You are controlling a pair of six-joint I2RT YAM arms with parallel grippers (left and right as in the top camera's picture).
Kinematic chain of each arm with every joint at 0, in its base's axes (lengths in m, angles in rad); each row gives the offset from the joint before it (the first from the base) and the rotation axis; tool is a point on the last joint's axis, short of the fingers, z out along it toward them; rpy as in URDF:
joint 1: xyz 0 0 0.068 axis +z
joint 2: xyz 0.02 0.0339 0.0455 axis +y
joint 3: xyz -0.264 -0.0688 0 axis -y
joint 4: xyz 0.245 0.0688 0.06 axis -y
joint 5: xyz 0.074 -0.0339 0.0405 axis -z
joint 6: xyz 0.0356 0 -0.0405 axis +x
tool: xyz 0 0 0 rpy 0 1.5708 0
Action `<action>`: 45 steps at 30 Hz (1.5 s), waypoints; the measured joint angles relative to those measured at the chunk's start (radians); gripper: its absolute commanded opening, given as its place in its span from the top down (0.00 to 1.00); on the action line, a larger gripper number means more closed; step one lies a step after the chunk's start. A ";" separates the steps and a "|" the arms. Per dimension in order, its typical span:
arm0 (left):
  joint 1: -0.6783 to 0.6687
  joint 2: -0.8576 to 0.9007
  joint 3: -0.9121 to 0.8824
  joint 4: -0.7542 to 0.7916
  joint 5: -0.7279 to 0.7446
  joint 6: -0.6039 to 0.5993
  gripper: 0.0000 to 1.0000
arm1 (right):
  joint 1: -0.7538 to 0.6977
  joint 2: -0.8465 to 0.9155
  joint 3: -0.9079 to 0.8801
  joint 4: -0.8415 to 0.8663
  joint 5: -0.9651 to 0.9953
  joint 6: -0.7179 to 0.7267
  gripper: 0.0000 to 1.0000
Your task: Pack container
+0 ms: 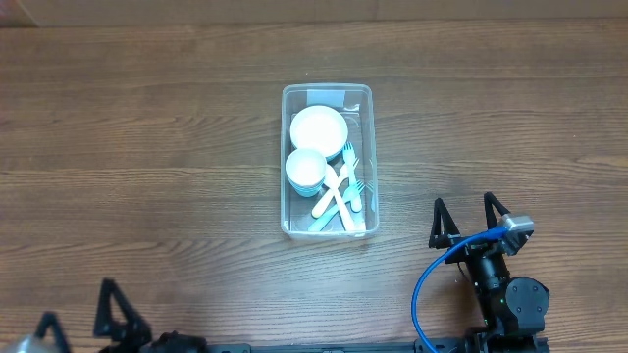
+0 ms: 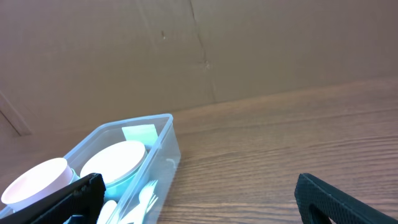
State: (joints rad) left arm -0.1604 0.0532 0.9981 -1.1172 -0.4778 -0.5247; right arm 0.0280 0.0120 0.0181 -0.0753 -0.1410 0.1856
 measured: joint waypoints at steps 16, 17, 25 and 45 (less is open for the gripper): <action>0.051 -0.040 -0.943 1.124 0.370 0.267 0.00 | 0.000 -0.001 0.000 0.000 0.000 0.001 0.00; 0.051 -0.040 -0.963 1.124 0.379 0.293 0.00 | 0.000 -0.001 0.000 0.000 0.000 0.000 0.00; 0.051 -0.040 -0.986 1.049 0.412 0.478 0.00 | 0.000 -0.001 0.000 0.000 0.000 0.000 0.00; 0.051 -0.040 -0.986 1.042 0.434 0.525 0.00 | 0.000 -0.001 0.000 0.000 0.000 0.000 0.00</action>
State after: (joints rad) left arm -0.1093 0.0132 0.0116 -0.0753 -0.0437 0.0002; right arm 0.0277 0.0109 0.0181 -0.0750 -0.1413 0.1856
